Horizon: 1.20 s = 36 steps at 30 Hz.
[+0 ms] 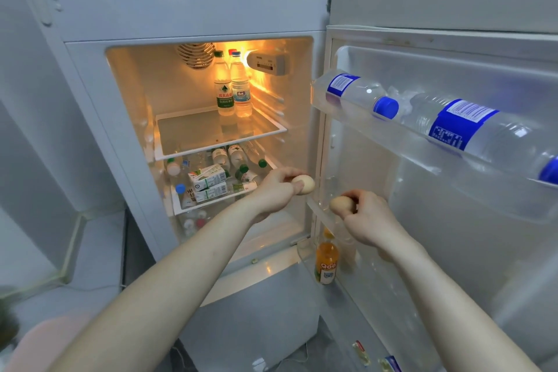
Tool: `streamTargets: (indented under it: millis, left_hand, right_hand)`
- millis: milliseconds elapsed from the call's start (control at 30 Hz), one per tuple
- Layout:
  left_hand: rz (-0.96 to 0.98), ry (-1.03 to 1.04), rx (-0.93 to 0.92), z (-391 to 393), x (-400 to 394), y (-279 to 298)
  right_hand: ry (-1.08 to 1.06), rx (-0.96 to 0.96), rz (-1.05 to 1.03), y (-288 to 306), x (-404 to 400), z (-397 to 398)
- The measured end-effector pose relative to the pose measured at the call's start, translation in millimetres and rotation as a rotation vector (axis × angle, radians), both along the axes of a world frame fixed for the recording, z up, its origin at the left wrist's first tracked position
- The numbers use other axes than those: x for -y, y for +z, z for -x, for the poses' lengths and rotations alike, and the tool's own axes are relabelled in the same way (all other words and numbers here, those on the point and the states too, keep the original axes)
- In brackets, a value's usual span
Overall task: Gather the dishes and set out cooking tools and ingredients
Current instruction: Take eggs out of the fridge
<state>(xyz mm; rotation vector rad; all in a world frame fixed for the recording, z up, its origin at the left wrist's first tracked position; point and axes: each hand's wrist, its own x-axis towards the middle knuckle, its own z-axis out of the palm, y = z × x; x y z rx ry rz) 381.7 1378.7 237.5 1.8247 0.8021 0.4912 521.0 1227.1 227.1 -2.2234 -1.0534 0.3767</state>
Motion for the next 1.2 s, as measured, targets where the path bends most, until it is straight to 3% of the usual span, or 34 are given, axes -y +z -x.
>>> streamTargets:
  millis: [167,267,467,700,867,1067,1200]
  left_hand:
    - [0.357,0.138,0.334,64,20,-8]
    - [0.489,0.217,0.494,112,37,-13]
    - [0.673,0.459,0.768,224,79,-43]
    - [0.576,0.827,0.927,326,157,-64]
    - [0.444,1.1,0.929,369,233,-74]
    - [0.366,1.467,0.974,378,345,-85]
    - [0.304,1.73,1.102,367,436,-95]
  right_hand:
    - [0.056,-0.139,-0.217,11,11,26]
    - [0.187,-0.334,-0.325,19,12,62]
    - [0.514,-0.612,-0.301,15,-11,156]
    - [0.888,-0.751,-0.088,-4,-33,257]
    - [1.201,-0.759,0.064,-15,-30,320]
    - [1.508,-0.774,0.239,-34,6,388]
    - [1.727,-0.756,0.368,-50,67,432]
